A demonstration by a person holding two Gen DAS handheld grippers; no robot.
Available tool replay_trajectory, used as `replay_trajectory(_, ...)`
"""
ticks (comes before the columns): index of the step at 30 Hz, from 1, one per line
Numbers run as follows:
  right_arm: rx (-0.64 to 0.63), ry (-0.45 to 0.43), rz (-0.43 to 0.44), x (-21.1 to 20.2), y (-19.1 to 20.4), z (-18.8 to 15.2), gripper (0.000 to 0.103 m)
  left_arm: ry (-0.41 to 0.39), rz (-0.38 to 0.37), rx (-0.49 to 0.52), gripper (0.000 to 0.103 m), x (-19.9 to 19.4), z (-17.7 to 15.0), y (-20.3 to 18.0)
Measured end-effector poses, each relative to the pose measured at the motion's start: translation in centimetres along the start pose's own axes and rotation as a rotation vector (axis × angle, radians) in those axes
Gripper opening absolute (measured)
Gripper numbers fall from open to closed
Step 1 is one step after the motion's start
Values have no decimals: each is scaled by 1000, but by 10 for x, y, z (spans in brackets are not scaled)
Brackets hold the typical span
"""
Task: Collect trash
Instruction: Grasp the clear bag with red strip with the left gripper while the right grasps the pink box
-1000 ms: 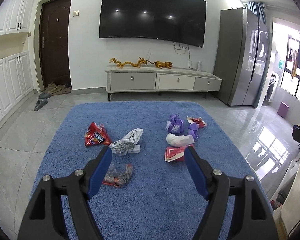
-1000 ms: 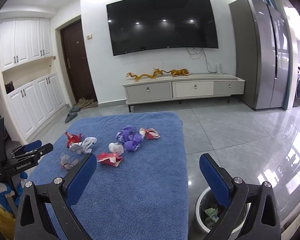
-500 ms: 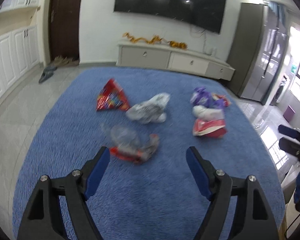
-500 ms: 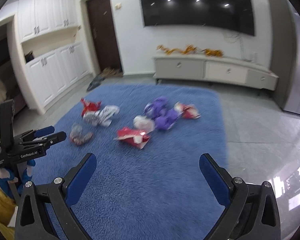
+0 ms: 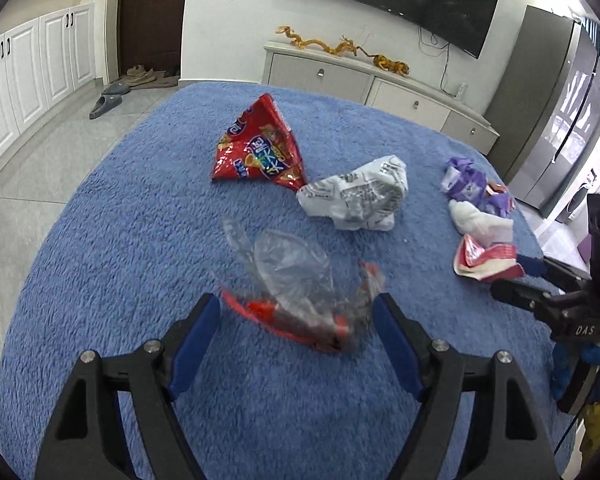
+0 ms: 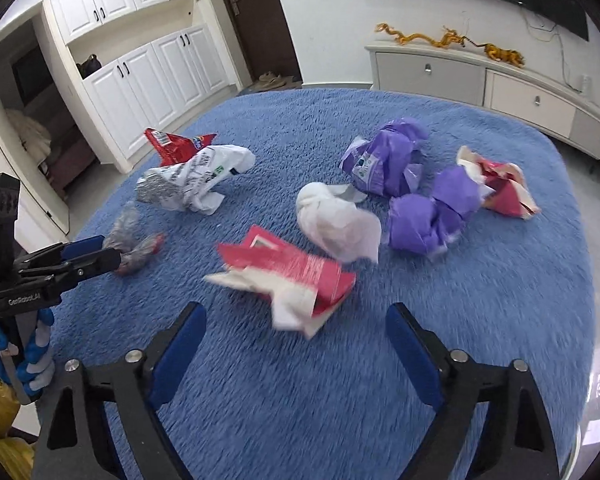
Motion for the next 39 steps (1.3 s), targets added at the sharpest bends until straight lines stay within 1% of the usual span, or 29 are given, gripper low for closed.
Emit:
replay_trajectory(2,-13,-5,9,3,0,7,84,2,5,6,78,5,3,-2)
replay_trajectory(3,-18,-5,14,4,0,9,79,7,8,11,77,8,5,-3)
replay_trajectory(4,-22,-3,18,5,1,11,71,11,8,14,77,11,6,-4)
replay_trajectory(6,-41,2,12,8,4,11,64,14,5,19,77,13,7,-5)
replay_trajectory(9,-46,2,22,6,6,8,49,16,-3,31,67,14,6,-7)
replay_trajectory(11,-41,3,30,1,9,1,45,14,-15,35,57,13,6,-8)
replay_trajectory(12,-41,1,26,-1,11,-2,43,12,-24,36,54,12,5,-8)
replay_trajectory(14,-33,-6,17,-7,14,-7,39,12,-43,32,39,11,4,-8)
replay_trajectory(15,-25,-8,14,-10,14,-9,37,12,-57,27,37,9,3,-7)
replay_trajectory(17,-11,-12,18,-16,16,-15,35,11,-78,24,27,6,2,-8)
replay_trajectory(20,-15,-11,13,-25,23,-24,34,5,-98,36,18,-3,-2,-10)
replay_trajectory(22,-11,-20,11,-34,28,-30,33,-2,-112,48,15,-12,-5,-13)
replay_trajectory(27,1,-62,17,-59,38,-38,32,-37,-138,90,13,-37,-9,-24)
replay_trajectory(32,24,-139,14,-100,43,-46,32,-71,-161,120,12,-60,-9,-37)
replay_trajectory(35,35,-187,-1,-126,42,-53,32,-88,-171,142,11,-72,-7,-47)
replay_trajectory(39,65,-251,-34,-161,35,-65,32,-106,-193,198,10,-86,-7,-74)
Point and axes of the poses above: each gripper's, at about its wrist camera, not at the fingertips, and x roughly the way its jaws point, y to its left, z to its top, the point moved 3 cm from there along x, roughly the way its jaws point, and after that the axes turned 4 degrees about -z, right-handed, at the moved point
